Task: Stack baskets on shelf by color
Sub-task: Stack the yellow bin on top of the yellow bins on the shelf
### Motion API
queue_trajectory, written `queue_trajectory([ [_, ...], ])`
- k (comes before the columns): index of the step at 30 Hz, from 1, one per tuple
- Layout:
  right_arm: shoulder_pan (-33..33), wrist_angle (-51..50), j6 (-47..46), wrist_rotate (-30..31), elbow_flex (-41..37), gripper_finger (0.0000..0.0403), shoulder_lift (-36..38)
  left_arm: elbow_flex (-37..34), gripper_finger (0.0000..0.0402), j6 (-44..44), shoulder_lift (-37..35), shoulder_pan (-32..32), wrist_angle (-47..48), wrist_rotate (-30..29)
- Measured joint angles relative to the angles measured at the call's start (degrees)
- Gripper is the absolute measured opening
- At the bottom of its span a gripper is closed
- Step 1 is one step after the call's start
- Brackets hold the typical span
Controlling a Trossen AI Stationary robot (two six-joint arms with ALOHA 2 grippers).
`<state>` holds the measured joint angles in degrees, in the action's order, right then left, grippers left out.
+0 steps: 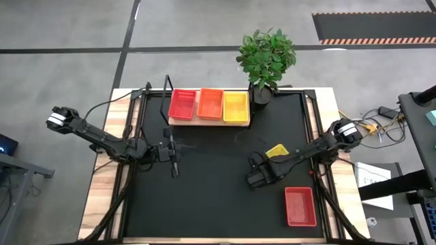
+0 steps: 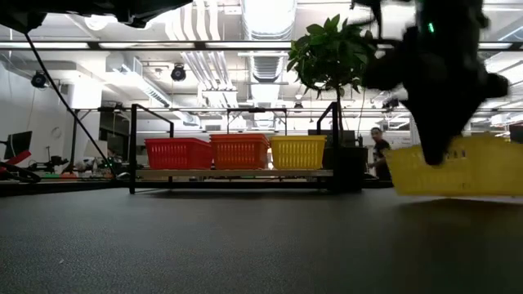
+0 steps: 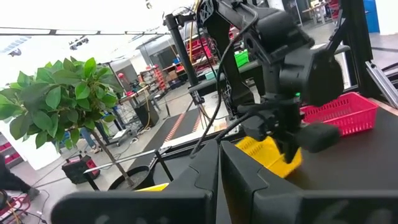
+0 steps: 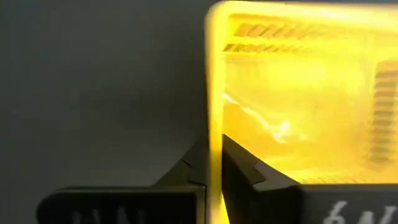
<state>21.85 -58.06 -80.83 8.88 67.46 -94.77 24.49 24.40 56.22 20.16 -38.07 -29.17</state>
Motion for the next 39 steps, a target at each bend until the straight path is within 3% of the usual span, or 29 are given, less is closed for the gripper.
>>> queue_trajectory([
  [7, 2.44, 1.61, 30.17, -1.83, 15.31, 0.0009, -3.75, 0.00, 0.0001, -0.04, -0.43, 0.03, -0.08, -0.02],
  [15, 2.55, 1.27, 71.09, 14.03, 34.69, 0.0009, -10.04, -0.13, 0.0001, -0.02, -0.49, 0.01, -0.08, -0.02],
  [18, 1.04, -0.21, 83.79, 16.86, 39.25, 0.0009, -11.79, -0.13, 0.0001, -0.02, -0.56, 0.00, -0.25, -0.02],
  [26, -11.24, -9.95, 92.80, 17.33, 42.93, 0.0009, -11.38, -0.20, 0.0001, -0.02, -0.78, -0.02, -0.57, -0.02],
  [30, -18.74, -9.95, 97.54, 15.90, 42.31, 0.0009, -10.55, -0.32, 0.0001, -0.02, -0.76, -0.02, -0.47, -0.02],
  [39, -33.10, -11.09, 103.02, 9.04, 40.00, 0.0009, -10.81, -0.53, 0.0001, -0.02, -0.76, -0.02, -0.38, -0.02],
])
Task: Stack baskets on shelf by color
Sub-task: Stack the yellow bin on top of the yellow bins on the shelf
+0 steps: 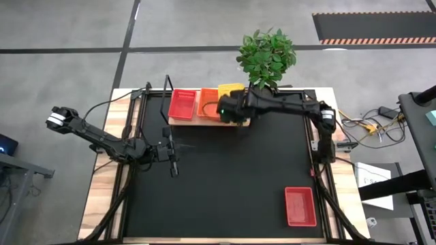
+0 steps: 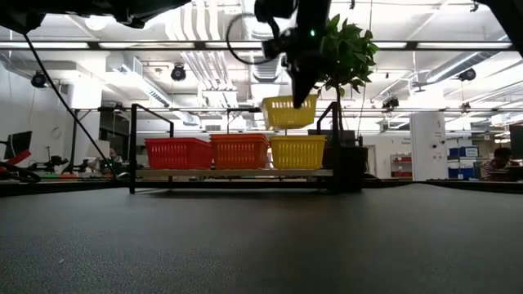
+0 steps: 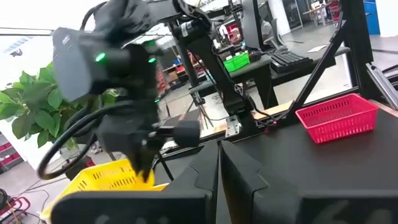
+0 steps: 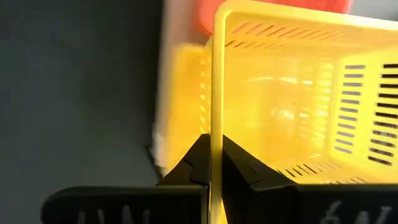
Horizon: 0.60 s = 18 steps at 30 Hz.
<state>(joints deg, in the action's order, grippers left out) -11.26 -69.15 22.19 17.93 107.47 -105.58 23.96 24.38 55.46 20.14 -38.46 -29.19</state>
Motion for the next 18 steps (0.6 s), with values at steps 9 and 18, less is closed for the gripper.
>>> queue_trajectory([
  [9, -4.32, 1.06, 1.05, -3.95, -2.10, 0.0009, 0.42, -0.04, 0.0001, 0.00, 0.00, 0.00, -0.02, 0.00],
  [18, -4.66, 2.86, 0.37, -4.28, -5.95, 0.0009, 0.42, -0.06, 0.0001, 0.00, 0.00, 0.00, -0.02, 0.00],
])
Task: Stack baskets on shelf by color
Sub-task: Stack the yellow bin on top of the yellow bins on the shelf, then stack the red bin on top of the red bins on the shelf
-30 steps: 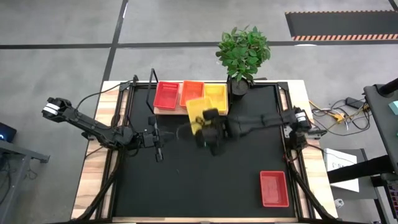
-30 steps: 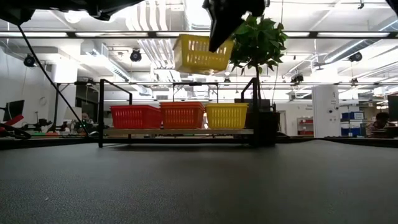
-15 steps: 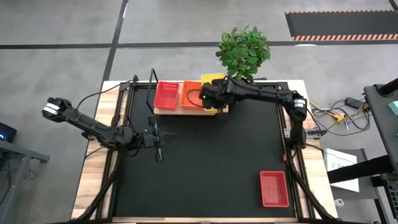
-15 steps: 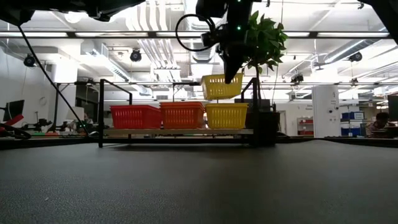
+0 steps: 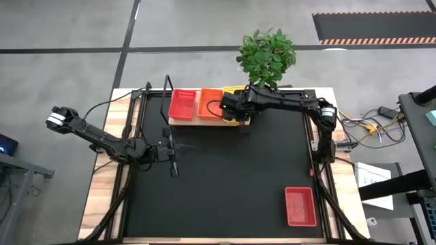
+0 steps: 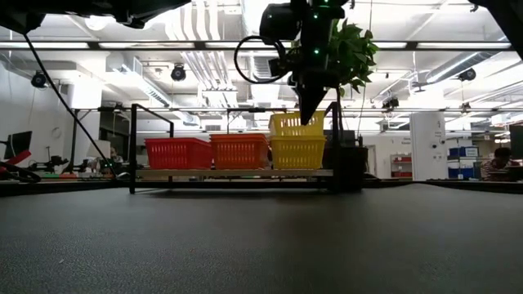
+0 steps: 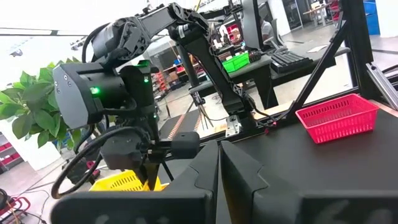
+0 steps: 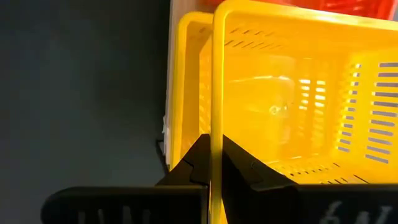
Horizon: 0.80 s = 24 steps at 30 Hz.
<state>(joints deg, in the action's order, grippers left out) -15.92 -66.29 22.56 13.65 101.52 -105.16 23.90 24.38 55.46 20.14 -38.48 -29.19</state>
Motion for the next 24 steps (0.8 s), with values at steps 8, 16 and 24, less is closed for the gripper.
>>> queue_trajectory([
  [8, -0.04, 2.37, -1.47, -0.61, -0.46, 0.0024, 0.00, 0.00, 0.0001, 0.02, -0.04, 0.00, -0.04, 0.00],
  [16, 0.00, 1.06, -4.71, -0.61, 0.68, 0.0090, 0.38, -0.02, 0.0001, 0.10, -0.07, 0.00, -0.07, 0.00],
  [24, 2.24, -9.04, -14.51, -2.21, 9.03, 0.0109, 0.87, 0.52, 0.0001, 1.46, -0.11, 0.00, -0.07, -0.02],
])
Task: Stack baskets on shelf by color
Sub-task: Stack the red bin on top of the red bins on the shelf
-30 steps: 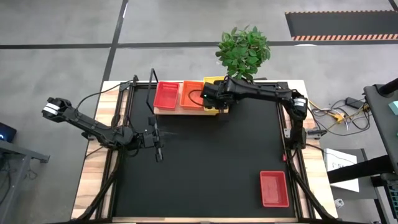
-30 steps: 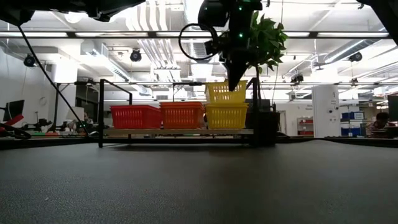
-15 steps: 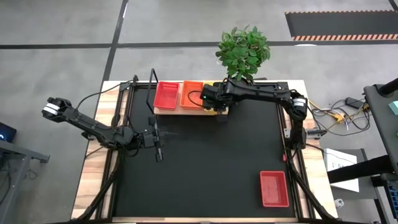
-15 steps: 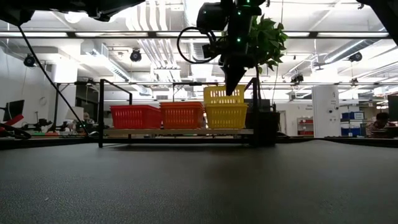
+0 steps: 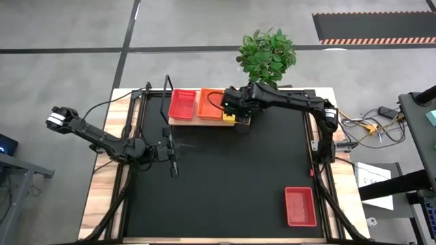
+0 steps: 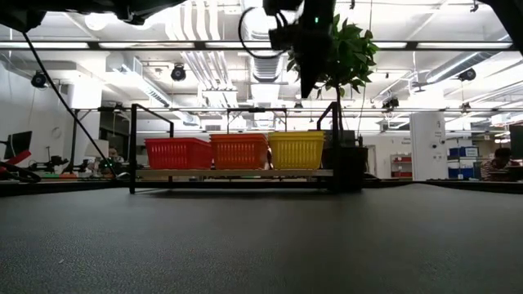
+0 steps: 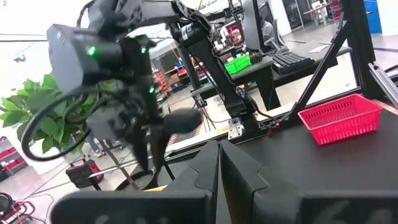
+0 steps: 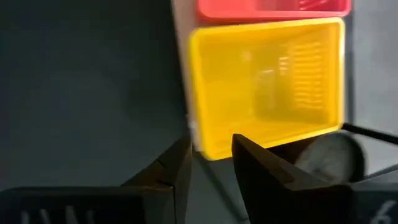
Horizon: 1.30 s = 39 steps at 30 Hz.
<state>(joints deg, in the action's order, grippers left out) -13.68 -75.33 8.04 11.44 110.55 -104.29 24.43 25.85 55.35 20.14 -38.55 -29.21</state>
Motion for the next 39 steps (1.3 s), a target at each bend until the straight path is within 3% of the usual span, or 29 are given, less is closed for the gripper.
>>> queue_trajectory([
  [5, 6.48, -2.22, -5.06, -1.26, 1.54, 0.0089, 1.03, 0.25, 0.0001, -0.41, 0.00, 0.03, 0.02, 0.00],
  [15, 27.97, 0.79, -15.45, -1.42, -0.94, 0.0049, 1.92, 1.07, 0.0001, -10.66, 0.00, 0.16, -0.52, 0.24],
  [19, 34.68, 1.04, -22.03, -1.60, -1.14, 0.0061, 1.93, 0.95, 0.0001, -14.22, 0.00, 0.59, -0.55, 0.37],
  [27, 47.19, 0.53, -43.38, -4.73, -1.59, 0.0122, 1.97, 0.61, 0.0001, -16.61, 0.00, 0.59, -0.43, 0.43],
  [31, 54.23, 0.43, -49.56, -5.04, -3.57, 0.0146, 1.98, 0.63, 0.0001, -17.98, 0.00, 0.84, -0.43, 0.48],
  [39, 71.32, 2.19, -75.85, -5.44, -11.15, 0.0153, 2.01, 0.20, 0.0001, -18.17, 0.00, 1.44, 0.06, 0.59],
])
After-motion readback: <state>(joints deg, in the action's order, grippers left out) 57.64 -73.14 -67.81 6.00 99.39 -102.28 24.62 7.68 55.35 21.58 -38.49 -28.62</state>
